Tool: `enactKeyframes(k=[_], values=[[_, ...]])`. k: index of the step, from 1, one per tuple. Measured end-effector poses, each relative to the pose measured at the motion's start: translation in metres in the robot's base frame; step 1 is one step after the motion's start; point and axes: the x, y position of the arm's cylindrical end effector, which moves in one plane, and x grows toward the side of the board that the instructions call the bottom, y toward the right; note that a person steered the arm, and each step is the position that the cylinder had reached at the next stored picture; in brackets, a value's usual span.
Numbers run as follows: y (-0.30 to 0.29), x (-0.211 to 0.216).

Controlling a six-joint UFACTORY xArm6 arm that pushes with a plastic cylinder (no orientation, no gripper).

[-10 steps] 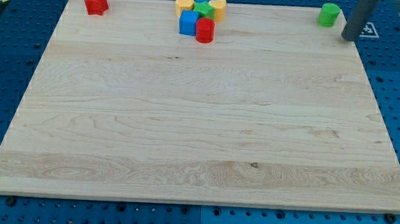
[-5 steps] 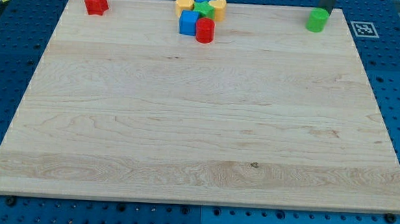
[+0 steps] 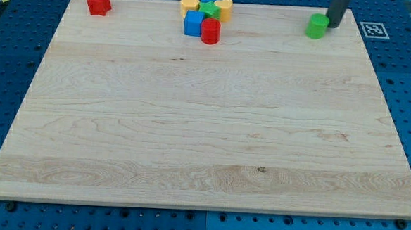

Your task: Move green circle towards green star

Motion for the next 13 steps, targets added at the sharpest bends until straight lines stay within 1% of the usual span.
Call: enactKeyframes(k=[2, 3, 4, 5, 7, 8, 9, 10, 11, 12, 13], values=[[-0.054, 0.015], [-0.028, 0.032], [-0.027, 0.049], [-0.051, 0.049], [-0.121, 0.048], [-0.142, 0.046], [-0.136, 0.066], [-0.113, 0.072], [-0.106, 0.056], [-0.128, 0.028], [-0.153, 0.014]])
